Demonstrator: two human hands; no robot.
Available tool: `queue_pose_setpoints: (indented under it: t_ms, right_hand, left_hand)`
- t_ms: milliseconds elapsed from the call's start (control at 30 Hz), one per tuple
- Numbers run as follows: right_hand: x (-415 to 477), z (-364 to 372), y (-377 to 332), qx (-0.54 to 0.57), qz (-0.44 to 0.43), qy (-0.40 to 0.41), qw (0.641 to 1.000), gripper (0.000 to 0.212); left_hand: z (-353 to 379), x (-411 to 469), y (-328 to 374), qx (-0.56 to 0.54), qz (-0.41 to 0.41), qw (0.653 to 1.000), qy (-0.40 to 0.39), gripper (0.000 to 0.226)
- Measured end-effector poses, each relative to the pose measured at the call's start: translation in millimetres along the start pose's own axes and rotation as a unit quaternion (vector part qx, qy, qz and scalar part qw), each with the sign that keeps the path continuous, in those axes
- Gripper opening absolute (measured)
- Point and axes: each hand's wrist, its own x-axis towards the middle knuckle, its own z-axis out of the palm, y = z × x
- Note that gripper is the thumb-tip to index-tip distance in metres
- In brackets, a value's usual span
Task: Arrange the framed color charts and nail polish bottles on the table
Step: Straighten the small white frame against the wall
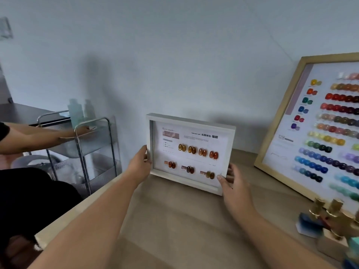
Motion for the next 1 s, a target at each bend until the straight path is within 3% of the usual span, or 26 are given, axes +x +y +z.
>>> queue_pose_setpoints:
  t_ms: [300,533,667,767,867,1000]
  right_hand:
    - [22.9,23.1,16.7,0.018,-0.006,0.007,1.0,0.037]
    - [10.2,15.0,17.7,-0.004,0.016,-0.018,1.0,0.058]
    - [-12.5,-1.2,7.7,-0.017,-0.001,0.003,1.0,0.06]
    - [-39.6,-22.6,-2.4,-0.017,-0.061,0.017,0.998,0.049]
    - [-69.0,-57.7,-12.1,-0.04,-0.109,0.022,0.993,0.037]
    - [-104.2,-122.6,-26.0,-0.065,-0.171,0.086,0.979,0.02]
  left_hand:
    - [10.3,33.2,-18.0,0.005,0.004,1.0,0.0,0.013]
    - [17.1,22.8,-21.7,-0.042,-0.021,0.999,0.017,0.053]
    - [12.9,-3.2,-5.3,-0.071,-0.015,0.988,0.139,0.054]
    - [14.2,-36.4,19.6,-0.053,0.058,0.972,0.22,0.041]
    - [31.0,-79.1,55.3,-0.086,0.135,0.967,0.199,0.028]
    - [72.9,-143.3,105.0,-0.135,0.193,0.968,0.091,0.024]
